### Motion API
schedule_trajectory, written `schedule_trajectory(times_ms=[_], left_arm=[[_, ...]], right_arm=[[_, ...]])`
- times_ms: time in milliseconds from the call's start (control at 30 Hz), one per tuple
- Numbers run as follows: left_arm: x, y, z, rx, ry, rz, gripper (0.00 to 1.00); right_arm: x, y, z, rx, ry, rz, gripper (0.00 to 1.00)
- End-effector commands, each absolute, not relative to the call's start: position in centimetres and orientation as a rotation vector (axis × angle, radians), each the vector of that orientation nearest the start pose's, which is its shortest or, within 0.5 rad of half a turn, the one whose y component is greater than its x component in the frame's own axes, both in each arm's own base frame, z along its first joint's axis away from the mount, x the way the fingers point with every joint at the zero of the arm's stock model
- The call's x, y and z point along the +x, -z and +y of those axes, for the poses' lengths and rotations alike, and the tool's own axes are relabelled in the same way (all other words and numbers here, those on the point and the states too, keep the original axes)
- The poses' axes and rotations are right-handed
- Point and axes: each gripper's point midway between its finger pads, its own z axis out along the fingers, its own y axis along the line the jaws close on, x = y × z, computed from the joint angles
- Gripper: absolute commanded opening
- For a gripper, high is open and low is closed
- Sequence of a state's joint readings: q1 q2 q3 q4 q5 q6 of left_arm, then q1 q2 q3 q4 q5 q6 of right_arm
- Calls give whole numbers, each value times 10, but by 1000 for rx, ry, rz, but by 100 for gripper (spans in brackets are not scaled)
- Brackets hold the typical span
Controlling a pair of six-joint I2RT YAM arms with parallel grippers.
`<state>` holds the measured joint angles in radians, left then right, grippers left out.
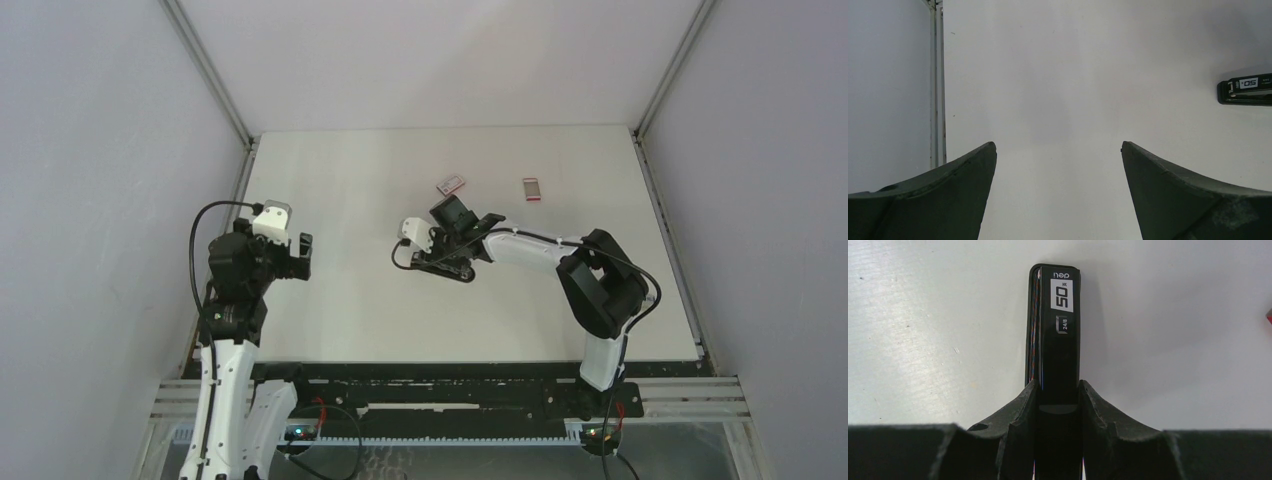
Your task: Unload the staples from the stapler
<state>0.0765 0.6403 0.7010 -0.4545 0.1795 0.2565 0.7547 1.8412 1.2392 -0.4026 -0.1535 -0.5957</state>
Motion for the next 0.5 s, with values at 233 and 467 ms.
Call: schedule_trajectory(times_ms=[233,467], left_arm=[[267,-211,-2,323,-48,1919,100],[267,-210,-3,328,-43,1921,100]], right_arm=[[325,-79,336,-1672,-316,1783,36],[331,-94,331,-1628,-272,1783,62]])
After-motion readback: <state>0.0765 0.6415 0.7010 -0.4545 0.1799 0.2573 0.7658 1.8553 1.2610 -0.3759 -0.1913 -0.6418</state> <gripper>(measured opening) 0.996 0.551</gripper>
